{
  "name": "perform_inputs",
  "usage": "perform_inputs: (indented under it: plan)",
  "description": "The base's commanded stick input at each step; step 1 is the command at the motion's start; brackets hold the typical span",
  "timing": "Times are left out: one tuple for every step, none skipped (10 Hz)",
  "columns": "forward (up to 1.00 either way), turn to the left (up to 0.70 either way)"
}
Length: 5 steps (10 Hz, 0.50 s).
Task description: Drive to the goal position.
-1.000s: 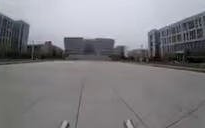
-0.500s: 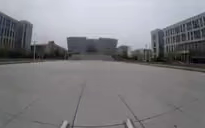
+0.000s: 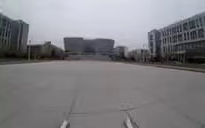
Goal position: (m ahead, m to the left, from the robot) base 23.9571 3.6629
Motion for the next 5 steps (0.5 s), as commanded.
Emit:
perform_inputs:
  plan:
    - [1.00,0.00]
    - [1.00,0.00]
    - [1.00,0.00]
    - [1.00,0.00]
    - [1.00,-0.07]
